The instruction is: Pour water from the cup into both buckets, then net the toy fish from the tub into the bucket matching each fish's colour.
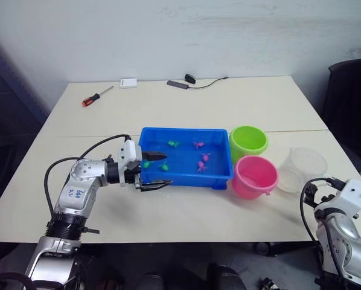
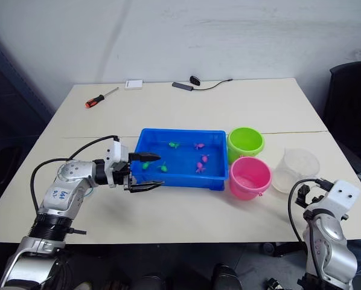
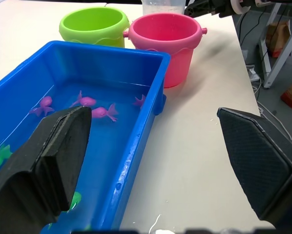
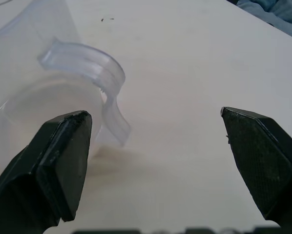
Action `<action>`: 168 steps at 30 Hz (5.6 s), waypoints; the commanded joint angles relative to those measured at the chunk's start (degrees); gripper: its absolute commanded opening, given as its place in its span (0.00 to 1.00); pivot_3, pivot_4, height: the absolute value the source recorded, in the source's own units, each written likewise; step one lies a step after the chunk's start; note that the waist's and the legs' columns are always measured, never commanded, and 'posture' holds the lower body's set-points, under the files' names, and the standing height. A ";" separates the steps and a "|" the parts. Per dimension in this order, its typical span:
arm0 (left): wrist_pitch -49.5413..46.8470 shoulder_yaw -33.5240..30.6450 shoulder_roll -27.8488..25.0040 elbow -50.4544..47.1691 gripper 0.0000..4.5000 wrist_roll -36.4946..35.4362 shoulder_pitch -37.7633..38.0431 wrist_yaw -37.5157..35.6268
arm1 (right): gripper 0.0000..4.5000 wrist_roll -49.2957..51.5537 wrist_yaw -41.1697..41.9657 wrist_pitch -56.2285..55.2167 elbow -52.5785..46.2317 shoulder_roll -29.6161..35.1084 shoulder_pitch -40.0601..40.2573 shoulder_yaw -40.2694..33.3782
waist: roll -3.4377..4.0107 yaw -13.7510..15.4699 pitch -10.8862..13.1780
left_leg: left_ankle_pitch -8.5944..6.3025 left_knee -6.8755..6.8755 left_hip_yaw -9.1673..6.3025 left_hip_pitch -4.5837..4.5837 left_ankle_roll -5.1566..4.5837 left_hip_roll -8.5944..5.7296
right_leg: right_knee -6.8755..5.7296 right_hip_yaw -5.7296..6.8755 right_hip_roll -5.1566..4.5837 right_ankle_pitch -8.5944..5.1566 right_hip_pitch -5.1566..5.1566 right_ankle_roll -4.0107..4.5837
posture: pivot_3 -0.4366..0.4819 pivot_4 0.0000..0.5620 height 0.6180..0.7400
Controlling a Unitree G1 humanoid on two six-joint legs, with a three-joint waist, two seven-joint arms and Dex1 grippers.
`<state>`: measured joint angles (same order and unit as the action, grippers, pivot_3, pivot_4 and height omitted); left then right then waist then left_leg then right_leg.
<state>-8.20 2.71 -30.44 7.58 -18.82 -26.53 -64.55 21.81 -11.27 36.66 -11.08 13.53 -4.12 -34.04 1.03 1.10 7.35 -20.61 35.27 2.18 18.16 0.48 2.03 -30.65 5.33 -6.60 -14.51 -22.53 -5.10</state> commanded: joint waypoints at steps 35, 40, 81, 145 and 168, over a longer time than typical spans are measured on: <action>-3.40 -3.46 -0.68 -3.99 1.00 -4.98 0.20 0.81 | 0.02 -1.41 7.38 -11.55 -1.72 6.16 0.05 1.15 | 0.04 -0.08 -0.04 | 0.08 0.00 -0.06 -0.02 -0.07 -0.18 | -0.19 -0.14 -0.07 0.02 0.07 -0.03 | 0.48 0.27 1.00; -2.13 -2.81 0.28 -2.71 1.00 -4.64 0.00 0.16 | 0.02 -1.83 11.54 -11.05 -5.73 11.37 1.64 1.11 | 0.00 -0.19 0.10 | 0.08 0.00 -0.01 -0.03 -0.07 -0.22 | -0.05 -0.15 -0.06 0.02 0.06 -0.04 | 0.48 0.27 1.00; 4.09 -2.15 2.63 2.21 1.00 -3.61 -0.57 -2.68 | 0.02 -34.35 23.53 -28.01 -12.37 29.25 2.60 16.69 | -0.23 0.25 0.23 | 0.14 0.36 0.21 0.15 0.07 -0.24 | 0.12 0.21 -0.05 0.09 0.14 -0.17 | 0.48 0.27 1.00; -4.77 -9.46 1.30 -8.57 1.00 -5.70 6.14 11.49 | 0.02 -38.33 14.17 -15.71 13.34 19.41 -30.85 29.29 | -0.03 -1.43 0.17 | 0.21 0.70 0.04 0.13 0.00 -0.22 | -0.70 0.18 -0.07 0.33 0.10 -0.28 | 0.48 0.27 1.00; -4.64 -9.37 1.01 -11.29 1.00 -5.51 9.04 12.31 | 0.02 -51.70 10.30 -21.95 16.52 21.14 -32.53 37.80 | -0.03 -1.35 0.19 | 0.27 0.70 -0.02 0.07 0.10 -0.21 | -0.71 0.20 -0.07 0.34 0.07 -0.29 | 0.48 0.27 1.00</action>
<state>-13.68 -5.76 -28.78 -1.55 -23.45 -17.45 -52.23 -28.32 0.27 15.96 6.88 33.27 -34.80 4.21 1.00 -0.25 7.54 -20.34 35.98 2.17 18.24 0.58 1.82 -31.35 5.53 -6.67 -14.17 -22.46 -5.40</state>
